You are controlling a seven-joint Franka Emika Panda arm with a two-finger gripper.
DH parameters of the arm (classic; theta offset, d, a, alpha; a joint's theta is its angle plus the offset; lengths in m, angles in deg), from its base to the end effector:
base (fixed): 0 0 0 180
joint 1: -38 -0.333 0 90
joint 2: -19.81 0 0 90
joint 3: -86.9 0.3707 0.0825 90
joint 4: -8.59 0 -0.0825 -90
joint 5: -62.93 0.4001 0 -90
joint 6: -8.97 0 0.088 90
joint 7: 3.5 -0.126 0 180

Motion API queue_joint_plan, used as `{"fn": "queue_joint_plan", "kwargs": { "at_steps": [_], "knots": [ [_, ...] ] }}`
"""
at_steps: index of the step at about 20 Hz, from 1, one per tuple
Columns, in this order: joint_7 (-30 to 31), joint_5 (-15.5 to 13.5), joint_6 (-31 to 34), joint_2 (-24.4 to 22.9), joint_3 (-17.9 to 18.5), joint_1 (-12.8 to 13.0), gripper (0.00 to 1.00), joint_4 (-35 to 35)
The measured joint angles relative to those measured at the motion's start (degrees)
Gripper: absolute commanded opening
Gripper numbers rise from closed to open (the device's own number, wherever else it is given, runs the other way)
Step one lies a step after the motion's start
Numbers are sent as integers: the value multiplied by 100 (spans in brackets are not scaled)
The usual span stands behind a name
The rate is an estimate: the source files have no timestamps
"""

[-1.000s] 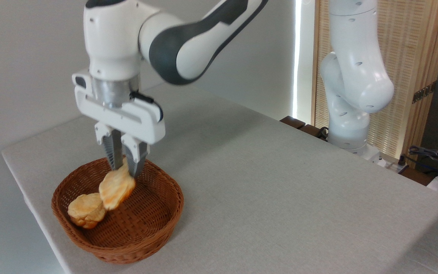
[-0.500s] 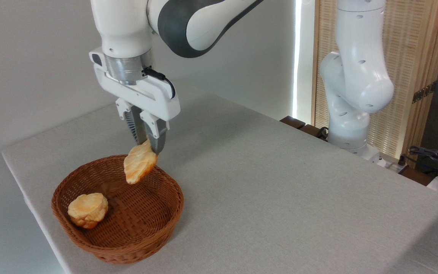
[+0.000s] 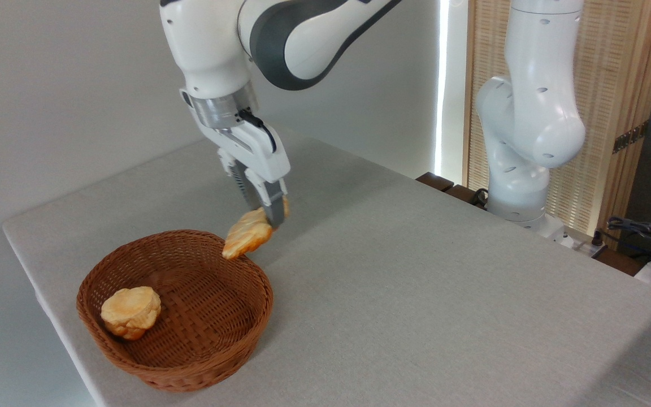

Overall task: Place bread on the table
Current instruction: 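Lower the bread roll onto the table and open the gripper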

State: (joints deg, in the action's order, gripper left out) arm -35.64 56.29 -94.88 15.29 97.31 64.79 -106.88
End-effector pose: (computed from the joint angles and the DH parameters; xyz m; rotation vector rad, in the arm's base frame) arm 0.5043 -0.1581 0.5072 2.7521 -1.1854 -0.1608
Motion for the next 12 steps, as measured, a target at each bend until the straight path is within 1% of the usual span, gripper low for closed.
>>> {"fn": "queue_joint_plan", "kwargs": {
  "at_steps": [1, 2, 3, 4, 8, 12],
  "knots": [
    [-127, 6, 112, -28, -19, 0, 59, -71],
    [-235, 6, 209, -46, -22, 0, 62, -109],
    [-291, 6, 243, -52, -21, -1, 82, -124],
    [-364, 9, 268, -59, -21, -1, 100, -145],
    [-431, 13, 272, -41, -36, 7, 100, -204],
    [-600, 13, 272, 47, -53, 90, 100, -236]
  ]
}}
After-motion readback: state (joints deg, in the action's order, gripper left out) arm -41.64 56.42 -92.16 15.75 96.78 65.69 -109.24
